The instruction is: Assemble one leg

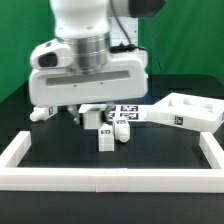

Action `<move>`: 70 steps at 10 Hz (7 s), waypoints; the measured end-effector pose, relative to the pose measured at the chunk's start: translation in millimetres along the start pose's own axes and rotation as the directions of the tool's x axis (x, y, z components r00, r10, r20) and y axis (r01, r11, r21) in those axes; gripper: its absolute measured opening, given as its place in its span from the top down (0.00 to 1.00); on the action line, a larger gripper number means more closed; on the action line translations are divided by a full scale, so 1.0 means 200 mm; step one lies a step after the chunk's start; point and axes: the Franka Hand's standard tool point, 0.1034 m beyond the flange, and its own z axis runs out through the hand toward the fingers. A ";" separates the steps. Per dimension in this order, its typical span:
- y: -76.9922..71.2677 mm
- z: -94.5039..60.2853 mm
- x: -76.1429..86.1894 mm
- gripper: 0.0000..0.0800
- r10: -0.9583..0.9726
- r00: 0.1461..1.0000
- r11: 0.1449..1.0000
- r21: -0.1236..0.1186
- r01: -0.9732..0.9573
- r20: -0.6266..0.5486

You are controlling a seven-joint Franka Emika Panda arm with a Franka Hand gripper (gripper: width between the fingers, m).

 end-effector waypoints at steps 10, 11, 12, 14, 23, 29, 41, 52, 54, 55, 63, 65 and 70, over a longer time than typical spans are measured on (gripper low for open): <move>0.21 0.18 -0.13 0.31 -0.064 0.998 0.998 -0.031 0.063 -0.026; 0.15 0.14 -0.08 0.21 -0.040 0.999 0.998 -0.041 0.039 -0.027; 0.03 0.08 -0.09 0.19 -0.036 0.999 0.999 -0.011 0.036 0.017; -0.21 -0.02 -0.10 0.19 0.049 0.999 0.999 -0.009 -0.049 0.011; -0.73 -0.09 -0.22 0.19 0.034 0.998 0.998 -0.049 -0.037 -0.053; -0.90 -0.07 -0.32 0.19 -0.014 0.996 0.998 -0.063 0.008 -0.090; -1.00 0.15 -0.65 0.19 0.433 0.899 0.901 -0.013 -0.434 0.068; -1.06 0.36 -0.83 0.33 0.532 0.838 0.846 -0.026 -0.533 0.118; -1.06 0.36 -0.83 0.51 0.533 0.838 0.845 -0.026 -0.533 0.118; -1.06 0.36 -0.83 0.74 0.533 0.838 0.845 -0.026 -0.534 0.118; -0.72 0.24 -0.46 0.93 0.393 0.917 0.918 0.025 -0.395 0.065; -0.72 0.24 -0.47 0.93 0.390 0.918 0.920 0.024 -0.392 0.067; -0.60 0.28 -0.47 0.93 0.358 0.931 0.932 0.024 -0.360 0.075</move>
Offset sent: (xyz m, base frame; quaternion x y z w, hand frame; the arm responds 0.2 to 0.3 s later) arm -0.0079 -0.0190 -0.0172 0.0213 0.0485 -0.0329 0.9981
